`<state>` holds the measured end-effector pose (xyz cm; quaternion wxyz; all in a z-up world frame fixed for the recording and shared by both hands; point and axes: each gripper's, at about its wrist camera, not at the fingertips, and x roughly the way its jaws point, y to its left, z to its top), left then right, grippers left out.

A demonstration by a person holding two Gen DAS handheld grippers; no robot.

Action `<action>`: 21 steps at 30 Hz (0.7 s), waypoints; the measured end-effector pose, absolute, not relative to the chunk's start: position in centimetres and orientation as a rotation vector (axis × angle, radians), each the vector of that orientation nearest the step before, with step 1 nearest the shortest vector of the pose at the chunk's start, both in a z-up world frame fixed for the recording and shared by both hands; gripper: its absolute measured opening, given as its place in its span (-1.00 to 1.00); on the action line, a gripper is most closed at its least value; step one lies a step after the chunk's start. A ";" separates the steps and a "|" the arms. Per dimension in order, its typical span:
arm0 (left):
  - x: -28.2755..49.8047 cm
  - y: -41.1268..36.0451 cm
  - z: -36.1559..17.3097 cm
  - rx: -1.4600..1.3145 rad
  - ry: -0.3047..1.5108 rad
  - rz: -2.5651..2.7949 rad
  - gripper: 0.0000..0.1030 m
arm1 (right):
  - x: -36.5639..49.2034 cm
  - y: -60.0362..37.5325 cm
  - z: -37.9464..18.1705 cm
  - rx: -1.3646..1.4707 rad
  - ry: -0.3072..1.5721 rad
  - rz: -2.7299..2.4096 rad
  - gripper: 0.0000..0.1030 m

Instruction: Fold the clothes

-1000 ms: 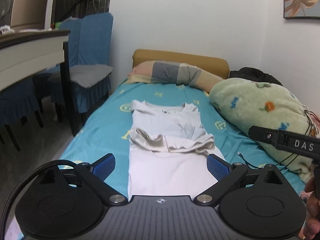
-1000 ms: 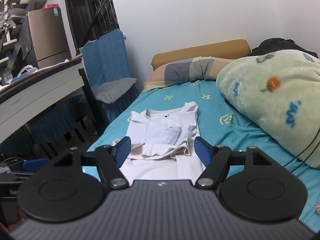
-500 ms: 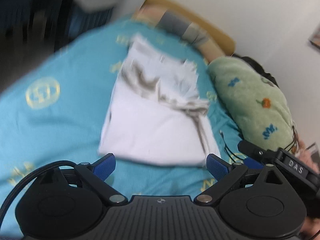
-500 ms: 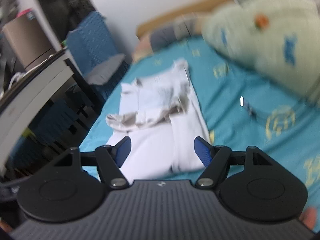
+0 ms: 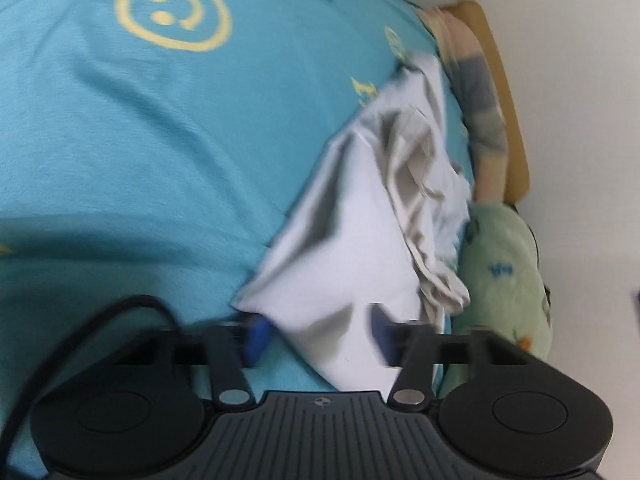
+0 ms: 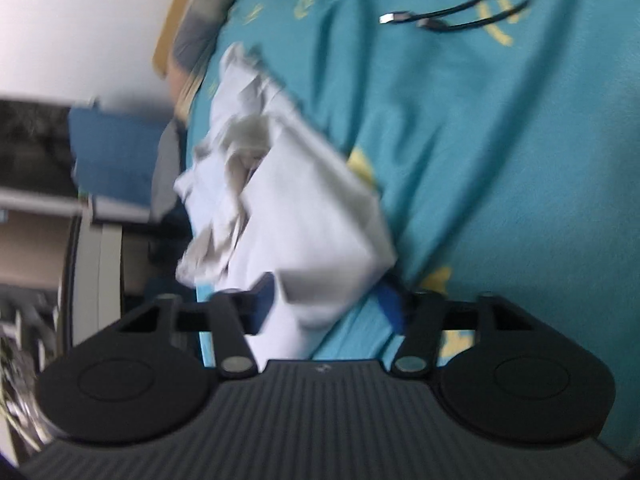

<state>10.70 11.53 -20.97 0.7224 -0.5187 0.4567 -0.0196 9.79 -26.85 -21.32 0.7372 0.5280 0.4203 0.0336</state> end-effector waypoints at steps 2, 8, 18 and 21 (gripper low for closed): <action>10.6 11.8 -21.2 -1.151 1.003 -0.027 -0.60 | 9.9 -26.8 -21.1 1.143 0.899 0.078 -0.31; 9.9 11.2 -18.7 -1.122 0.914 -0.065 -0.89 | 9.6 -26.7 -19.6 1.107 0.838 0.115 -0.71; 6.8 10.5 -13.2 -1.034 0.834 -0.171 -0.92 | 6.6 -28.4 -15.4 1.074 0.666 0.168 -0.86; 5.2 10.2 -11.0 -0.996 0.821 -0.182 -0.93 | 5.2 -28.5 -13.9 1.075 0.659 0.175 -0.86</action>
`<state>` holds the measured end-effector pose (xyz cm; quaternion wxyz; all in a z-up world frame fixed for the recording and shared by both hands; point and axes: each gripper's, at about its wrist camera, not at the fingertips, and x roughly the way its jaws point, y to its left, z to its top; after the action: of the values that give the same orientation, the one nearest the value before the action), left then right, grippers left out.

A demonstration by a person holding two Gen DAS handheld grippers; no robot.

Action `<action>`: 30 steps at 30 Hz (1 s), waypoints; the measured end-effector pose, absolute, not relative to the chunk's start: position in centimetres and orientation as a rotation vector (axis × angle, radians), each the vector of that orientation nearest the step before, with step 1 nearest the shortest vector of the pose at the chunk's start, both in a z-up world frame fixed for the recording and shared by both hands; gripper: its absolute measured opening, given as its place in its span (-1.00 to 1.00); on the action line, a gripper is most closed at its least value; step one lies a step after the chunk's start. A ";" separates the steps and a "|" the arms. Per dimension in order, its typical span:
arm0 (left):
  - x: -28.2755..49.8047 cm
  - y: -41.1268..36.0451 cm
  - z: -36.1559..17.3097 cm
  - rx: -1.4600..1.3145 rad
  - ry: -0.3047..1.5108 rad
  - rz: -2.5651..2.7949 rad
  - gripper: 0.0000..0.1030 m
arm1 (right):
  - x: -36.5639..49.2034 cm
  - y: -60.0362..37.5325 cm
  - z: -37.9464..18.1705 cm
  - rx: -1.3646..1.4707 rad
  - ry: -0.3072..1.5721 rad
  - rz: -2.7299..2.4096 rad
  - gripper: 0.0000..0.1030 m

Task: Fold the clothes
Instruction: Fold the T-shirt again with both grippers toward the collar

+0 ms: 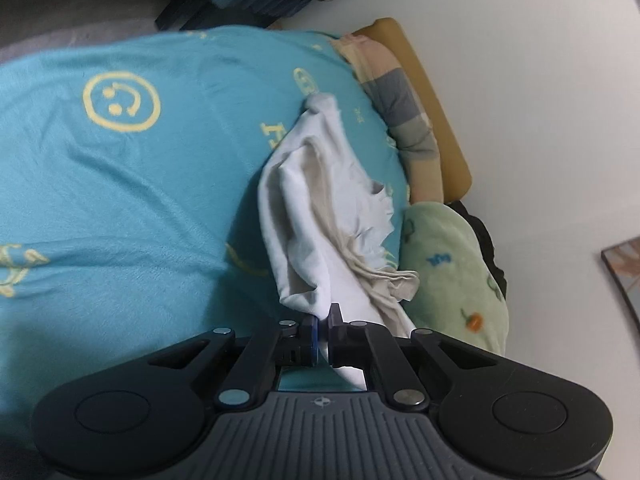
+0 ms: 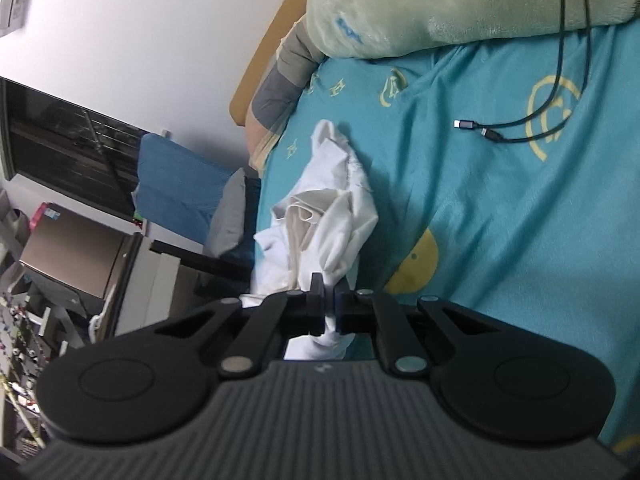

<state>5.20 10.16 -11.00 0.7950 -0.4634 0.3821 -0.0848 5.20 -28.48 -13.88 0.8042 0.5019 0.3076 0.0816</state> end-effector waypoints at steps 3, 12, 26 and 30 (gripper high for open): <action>2.5 10.4 -8.6 -1.001 0.786 -0.202 -0.93 | 2.9 -28.4 -11.6 1.029 0.644 0.194 -0.86; -7.3 10.0 -3.7 -0.926 0.799 -0.242 -0.93 | -6.5 -28.7 -5.4 0.905 0.596 0.241 -0.86; -0.3 8.5 -1.8 -0.855 0.813 -0.175 -0.92 | -4.2 -29.5 -4.7 0.913 0.608 0.186 -0.86; 6.0 7.6 -1.1 -0.793 0.806 -0.132 -0.92 | 1.9 -29.5 -4.5 0.899 0.610 0.163 -0.86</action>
<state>5.98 7.61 -1.07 0.8424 -0.3753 0.3816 -0.0625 1.91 -29.47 -4.50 0.8528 0.4274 0.2901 0.0773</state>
